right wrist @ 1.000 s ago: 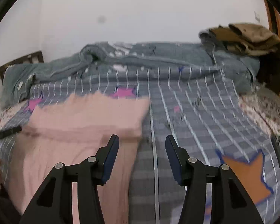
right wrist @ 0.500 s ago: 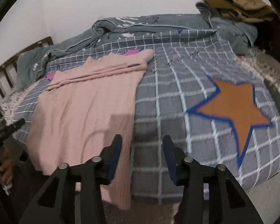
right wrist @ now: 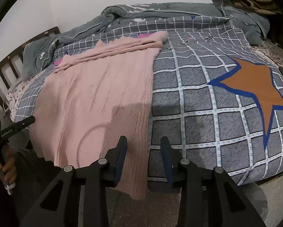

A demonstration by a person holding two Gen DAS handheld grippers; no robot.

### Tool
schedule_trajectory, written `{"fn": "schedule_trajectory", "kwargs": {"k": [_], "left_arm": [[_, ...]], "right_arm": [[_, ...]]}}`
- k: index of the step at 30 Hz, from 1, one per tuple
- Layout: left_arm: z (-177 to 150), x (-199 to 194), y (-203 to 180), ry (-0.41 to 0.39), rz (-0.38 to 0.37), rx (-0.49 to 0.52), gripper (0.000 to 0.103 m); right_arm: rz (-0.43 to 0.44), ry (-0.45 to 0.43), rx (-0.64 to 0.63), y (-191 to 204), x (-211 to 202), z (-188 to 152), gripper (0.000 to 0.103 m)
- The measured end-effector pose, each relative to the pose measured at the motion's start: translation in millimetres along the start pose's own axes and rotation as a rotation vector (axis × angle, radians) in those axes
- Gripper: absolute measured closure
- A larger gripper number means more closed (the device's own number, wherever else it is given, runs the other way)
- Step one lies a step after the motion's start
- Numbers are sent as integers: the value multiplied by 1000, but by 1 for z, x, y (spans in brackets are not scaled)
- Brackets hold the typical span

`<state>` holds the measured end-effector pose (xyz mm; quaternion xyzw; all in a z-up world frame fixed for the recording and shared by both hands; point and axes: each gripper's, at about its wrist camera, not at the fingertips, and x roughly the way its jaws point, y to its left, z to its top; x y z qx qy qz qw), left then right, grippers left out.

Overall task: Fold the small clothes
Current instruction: 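Grasp the sweater hem with both grippers and lift it toward the collar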

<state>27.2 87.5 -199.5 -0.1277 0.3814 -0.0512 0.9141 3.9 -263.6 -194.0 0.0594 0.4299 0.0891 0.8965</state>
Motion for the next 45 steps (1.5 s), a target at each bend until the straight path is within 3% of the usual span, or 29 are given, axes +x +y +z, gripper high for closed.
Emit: {"fn": "schedule_trajectory", "kwargs": {"k": [4,6,7,8,9,12,16,20,23,25,26,28,33,40,45], "left_arm": [[0,2,-1,-11,11,16,62],[0,2,1,-11,6,7,73],[0,3,3,-5,-10,-4,88],[0,3,5,-2,-27,-16,93],[0,2,8,-11,-39,-28,93],[0,-5,9,-34,-65,-39,93],[-2,1,12,9,-65,-61,92],[-2,0,15,19,-104,-88,81],[-1,2,13,23,-115,-90,78],[2,4,13,40,-128,-101,81],[3,5,15,52,-142,-120,90],[6,6,22,73,-193,-176,93],[21,-20,22,7,-258,-209,94],[76,-57,12,-94,-315,-247,94],[119,-71,0,-163,-301,-251,94]], "right_arm": [[-9,9,-1,4,8,-1,69],[-19,3,-6,6,9,-1,69],[-21,2,-6,7,10,0,71],[-21,0,-7,8,11,0,82],[-16,0,-10,10,12,1,92],[-28,-25,-36,14,8,1,96],[-2,-6,2,10,9,0,91],[39,1,38,8,12,0,85],[75,12,59,8,16,4,84],[102,30,62,8,20,8,84],[115,44,66,7,22,11,91],[150,54,76,7,21,18,97],[255,-42,118,3,-15,41,98],[378,-144,217,-8,-52,93,98],[470,-191,324,-20,-58,127,98]]}}
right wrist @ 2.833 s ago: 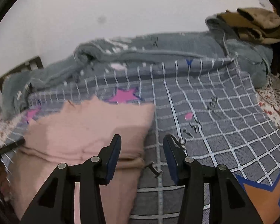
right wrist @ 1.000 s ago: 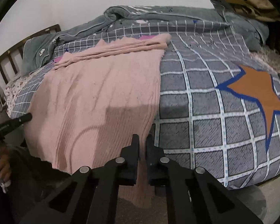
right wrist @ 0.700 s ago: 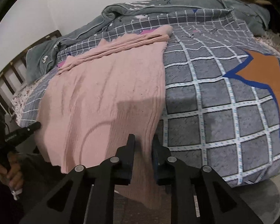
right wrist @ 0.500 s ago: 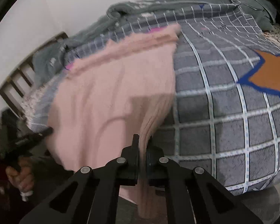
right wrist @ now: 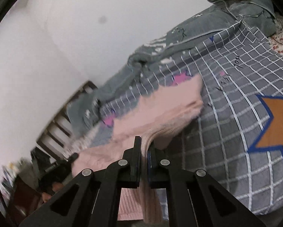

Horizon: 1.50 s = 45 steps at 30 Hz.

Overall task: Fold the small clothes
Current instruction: 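Grasp the sweater hem with both grippers and lift it toward the collar, then lay the lifted hem over the collar and open both grippers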

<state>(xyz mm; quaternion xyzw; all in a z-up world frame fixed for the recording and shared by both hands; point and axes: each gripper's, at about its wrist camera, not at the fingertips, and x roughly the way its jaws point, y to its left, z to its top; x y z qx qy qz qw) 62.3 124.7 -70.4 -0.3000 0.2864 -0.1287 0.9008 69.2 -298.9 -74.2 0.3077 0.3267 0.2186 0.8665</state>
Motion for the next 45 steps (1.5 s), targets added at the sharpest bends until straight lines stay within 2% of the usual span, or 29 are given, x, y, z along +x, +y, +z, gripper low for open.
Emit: {"fn": "schedule_trajectory", "kwargs": {"k": [7,11,16,21,22,23,24,25,26,28,31,35,39,41,45], "left_arm": [[50,38,-11,-75,1,2,94],[72,74,-9,-105,42,25,94],[98,133,8,-67,63,-16,94],[123,180,26,-36,62,-76,93],[127,185,28,-36,59,-83,91],[129,189,30,-37,50,-82,84],[130,191,33,-39,41,-79,78],[128,193,35,-43,44,-76,60],[125,195,38,-46,46,-73,47],[120,198,41,-35,47,-66,45],[111,199,41,-9,83,-39,45],[97,198,43,40,87,-26,43],[81,199,33,115,103,49,43],[73,204,27,154,137,86,43],[68,220,30,212,203,72,45]], "right_arm": [[74,-60,24,3,23,47,98],[87,-66,28,-8,57,76,98],[68,-63,65,-32,109,109,97],[-15,-52,66,-51,165,139,93],[-27,-48,72,-54,171,142,92],[-39,-42,72,-56,178,143,90],[-53,-42,66,-59,182,143,87],[-74,-45,51,-60,184,141,87],[-93,-48,31,-62,187,139,84],[-116,-30,-3,-67,193,134,79],[-127,-18,-4,-73,196,131,78],[-136,27,-27,-77,196,122,75],[-127,69,-58,-75,193,112,58],[-143,96,-80,-72,194,107,55],[-159,130,-98,-69,207,100,56]]}}
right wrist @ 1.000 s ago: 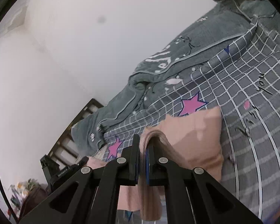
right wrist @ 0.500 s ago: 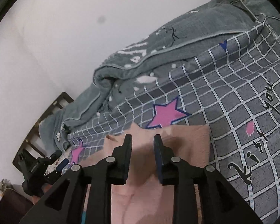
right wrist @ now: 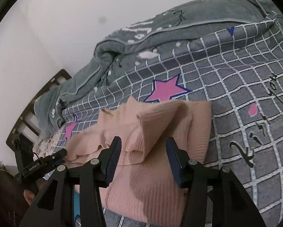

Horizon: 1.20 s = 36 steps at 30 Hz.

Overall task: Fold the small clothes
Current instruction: 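Lay the lifted hem over the collar and open both grippers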

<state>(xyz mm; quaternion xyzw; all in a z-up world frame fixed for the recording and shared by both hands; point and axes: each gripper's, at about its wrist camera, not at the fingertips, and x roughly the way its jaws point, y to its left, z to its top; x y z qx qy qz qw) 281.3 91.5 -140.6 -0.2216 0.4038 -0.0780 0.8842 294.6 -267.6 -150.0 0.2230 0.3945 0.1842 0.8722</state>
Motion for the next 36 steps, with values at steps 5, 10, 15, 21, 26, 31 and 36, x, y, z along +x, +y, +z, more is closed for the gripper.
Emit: {"fn": "schedule_trajectory", "kwargs": {"k": [5,10,15,21,26,31,36], "left_arm": [[16,0,6,-58,-83,-72,96],[40,-7,9,-170,-190,-158,96],[48,-6,8,-221,-216,-219,57],[39,-14,2,-246,-179,-172,35],[25,-18,8,-206,-119,-141,33],[4,-38,9,-208,29,3,33],[-18,-56,22,-175,74,58,34]], "right_arm": [[20,28,-14,10,26,12,101],[80,-86,12,14,21,26,97],[56,-130,97,-6,14,35,83],[-12,-117,12,-6,-1,29,65],[-101,-88,-81,-5,-16,10,65],[-162,-40,-144,-9,-36,-15,66],[-160,-31,-151,-6,-50,-32,66]]}}
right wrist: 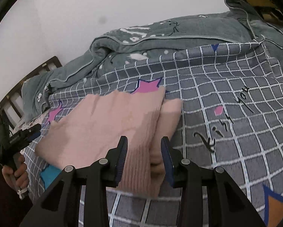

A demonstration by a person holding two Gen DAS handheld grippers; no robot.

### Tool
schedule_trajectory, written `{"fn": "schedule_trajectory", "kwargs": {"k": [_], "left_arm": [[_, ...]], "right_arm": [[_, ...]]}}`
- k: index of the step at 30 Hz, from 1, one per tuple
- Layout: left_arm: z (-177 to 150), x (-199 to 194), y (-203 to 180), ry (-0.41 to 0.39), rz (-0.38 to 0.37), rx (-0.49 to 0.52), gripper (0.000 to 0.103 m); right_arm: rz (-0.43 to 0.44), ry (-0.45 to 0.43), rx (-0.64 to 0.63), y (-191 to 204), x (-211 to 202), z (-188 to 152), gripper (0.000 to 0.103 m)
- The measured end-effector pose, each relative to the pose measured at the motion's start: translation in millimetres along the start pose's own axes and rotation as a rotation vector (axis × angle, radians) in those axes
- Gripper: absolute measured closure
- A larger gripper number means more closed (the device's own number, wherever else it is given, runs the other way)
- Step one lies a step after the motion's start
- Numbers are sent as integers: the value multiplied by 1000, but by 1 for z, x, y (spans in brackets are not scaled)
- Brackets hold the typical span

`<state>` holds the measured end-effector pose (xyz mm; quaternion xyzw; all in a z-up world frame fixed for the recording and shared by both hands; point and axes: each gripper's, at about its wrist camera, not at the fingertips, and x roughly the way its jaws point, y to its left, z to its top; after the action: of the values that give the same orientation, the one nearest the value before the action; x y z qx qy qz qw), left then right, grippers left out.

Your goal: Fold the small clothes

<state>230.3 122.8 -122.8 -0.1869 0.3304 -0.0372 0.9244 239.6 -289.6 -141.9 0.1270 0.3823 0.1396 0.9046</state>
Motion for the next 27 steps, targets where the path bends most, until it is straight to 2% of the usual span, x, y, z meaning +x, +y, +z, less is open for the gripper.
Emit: {"fn": "schedule_trajectory", "kwargs": {"k": [3,7,12,16,18,19,20,22,25,27], "left_arm": [[-17,-12,15,22,-47,-25,35],[-19,-18,14,10,-93,2,35],[-17,-7,3,24,-83,72,38],[-15,8,-5,58,-39,105,39],[-14,11,-5,70,-31,102,46],[-14,11,-3,78,-31,94,57],[-14,12,-1,86,-33,87,72],[-17,11,5,103,-48,66,90],[-21,6,15,117,-101,33,94],[-24,-1,23,113,-142,1,95]], "right_arm": [[-2,9,18,0,-3,-12,66],[22,6,9,7,-4,-16,66],[4,29,-4,12,5,-19,74],[0,41,-11,13,12,-18,75],[0,51,-6,12,15,-18,75],[4,56,2,10,17,-18,75],[11,59,8,9,18,-18,76],[13,49,9,9,18,-19,94],[27,33,-30,14,14,-18,97],[31,-20,-46,15,3,-18,97]]}}
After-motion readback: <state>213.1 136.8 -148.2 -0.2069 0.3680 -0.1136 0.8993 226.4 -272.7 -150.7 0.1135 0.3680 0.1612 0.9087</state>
